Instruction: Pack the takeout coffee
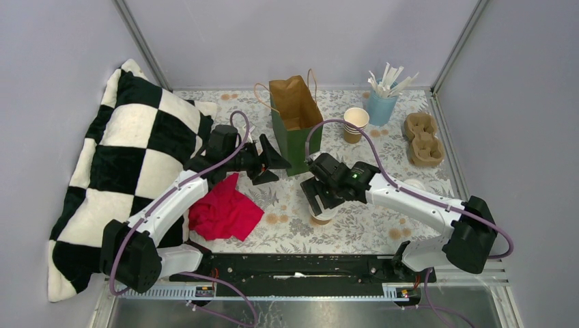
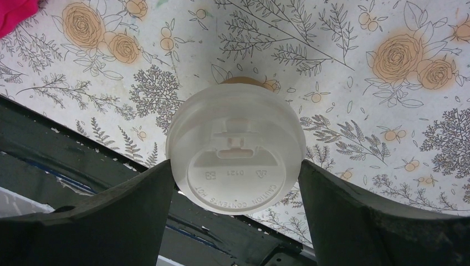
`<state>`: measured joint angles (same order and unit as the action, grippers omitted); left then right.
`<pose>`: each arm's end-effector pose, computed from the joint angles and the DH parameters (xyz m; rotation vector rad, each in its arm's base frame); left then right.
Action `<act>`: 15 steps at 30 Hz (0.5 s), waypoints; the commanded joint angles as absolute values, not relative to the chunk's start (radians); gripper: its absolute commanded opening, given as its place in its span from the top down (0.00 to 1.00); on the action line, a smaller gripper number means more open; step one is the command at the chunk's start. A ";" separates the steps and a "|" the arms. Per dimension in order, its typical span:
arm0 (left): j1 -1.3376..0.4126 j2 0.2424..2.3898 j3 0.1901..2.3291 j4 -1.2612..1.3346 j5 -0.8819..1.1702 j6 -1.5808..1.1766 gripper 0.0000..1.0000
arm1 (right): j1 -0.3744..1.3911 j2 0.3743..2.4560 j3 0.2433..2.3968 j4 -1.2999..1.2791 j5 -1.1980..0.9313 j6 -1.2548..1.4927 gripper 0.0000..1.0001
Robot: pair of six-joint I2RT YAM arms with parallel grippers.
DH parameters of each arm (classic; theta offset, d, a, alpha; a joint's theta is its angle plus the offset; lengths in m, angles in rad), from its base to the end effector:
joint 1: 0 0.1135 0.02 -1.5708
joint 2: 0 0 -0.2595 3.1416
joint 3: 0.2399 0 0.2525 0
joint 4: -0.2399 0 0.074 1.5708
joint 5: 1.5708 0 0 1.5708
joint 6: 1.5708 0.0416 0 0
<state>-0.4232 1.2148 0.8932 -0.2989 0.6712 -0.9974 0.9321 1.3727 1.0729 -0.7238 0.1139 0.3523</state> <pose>0.2337 -0.1336 0.2742 -0.2700 2.4545 -1.4581 0.1713 0.2228 0.2543 -0.7084 2.5214 0.3206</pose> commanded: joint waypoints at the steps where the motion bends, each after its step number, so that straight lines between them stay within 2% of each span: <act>1: -0.426 1.207 0.894 -0.284 0.685 -0.974 0.18 | 0.949 1.383 1.088 -0.723 0.138 0.357 0.12; 15: -0.425 1.216 0.899 -0.288 0.690 -0.961 0.18 | 0.957 1.404 1.102 -0.721 0.158 0.357 0.10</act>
<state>-0.4232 1.2148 0.8898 -0.3065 0.6754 -0.9813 0.9428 1.3956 1.0733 -0.7235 0.1230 0.3523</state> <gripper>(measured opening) 0.820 0.899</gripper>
